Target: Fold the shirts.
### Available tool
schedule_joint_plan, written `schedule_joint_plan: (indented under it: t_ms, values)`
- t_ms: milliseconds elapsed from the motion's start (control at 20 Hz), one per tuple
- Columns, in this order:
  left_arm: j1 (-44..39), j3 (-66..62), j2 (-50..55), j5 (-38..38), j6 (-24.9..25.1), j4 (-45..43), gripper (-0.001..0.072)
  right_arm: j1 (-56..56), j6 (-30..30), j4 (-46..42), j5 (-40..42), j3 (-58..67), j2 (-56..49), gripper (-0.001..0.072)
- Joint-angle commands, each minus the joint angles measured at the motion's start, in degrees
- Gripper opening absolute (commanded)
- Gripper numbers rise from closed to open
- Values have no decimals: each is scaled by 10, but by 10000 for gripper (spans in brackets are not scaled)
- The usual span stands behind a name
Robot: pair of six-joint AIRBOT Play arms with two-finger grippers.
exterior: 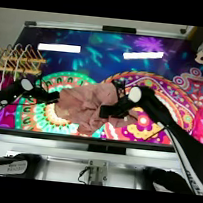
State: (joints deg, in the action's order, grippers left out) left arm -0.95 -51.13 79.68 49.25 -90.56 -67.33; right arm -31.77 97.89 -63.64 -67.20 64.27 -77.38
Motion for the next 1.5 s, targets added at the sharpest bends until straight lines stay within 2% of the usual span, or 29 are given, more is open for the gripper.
schedule_joint_plan:
  t_ms: [0, 100, 250, 350, 450, 550, 600, 650, 700, 850, 950, 1050, 1100, 1200, 1350, 1450]
  values:
    - [-1, 0, -2, -3, 2, 3, 26, -23, 8, 36, 78, 0, -39, 692]
    - [-2, 0, -5, -1, 15, 3, 26, -23, 14, 54, 116, 0, -52, 691]
    - [-1, -2, -5, 1, 15, 3, 26, -23, 17, 37, 80, 0, -66, 690]
    - [-1, -2, -5, 1, 15, 3, 26, -23, 41, 0, 72, 0, -67, 688]
    - [-1, -2, -5, 4, 15, 3, 27, -23, 56, -7, 87, 0, -73, 577]
    - [-1, -2, -5, 8, 15, 3, 26, -24, 50, 17, 84, 0, -90, 525]
    - [-1, -2, -5, 9, 15, 3, 26, -24, 39, 42, 84, 0, -101, 260]
    - [-1, -2, -5, 9, 15, 3, 26, -23, 38, 58, 87, 0, -109, 112]
    - [-1, -2, -7, 9, 14, 3, 26, -23, 33, 67, 92, 0, -112, 50]
    - [-1, -7, -31, 9, 14, -21, 25, -18, -13, 60, 66, 19, -88, 49]
    - [-1, -47, -78, 27, 14, -74, 24, 1, -35, 7, 18, 73, -37, 48]
    - [-1, -127, -145, 46, 14, -126, 24, 33, -71, -47, -11, 150, 31, 48]
    - [-1, -178, -182, 48, 14, -143, 24, 53, -109, -63, -12, 201, 71, 48]
    - [0, -301, -255, 29, 14, -157, 25, 88, -164, -89, 11, 301, 145, 48]
    - [0, -463, -334, -32, 13, -173, 25, 113, -143, -157, 66, 393, 239, 48]
    - [0, -525, -369, -30, -19, -173, 25, 116, -126, -160, 56, 411, 286, 48]
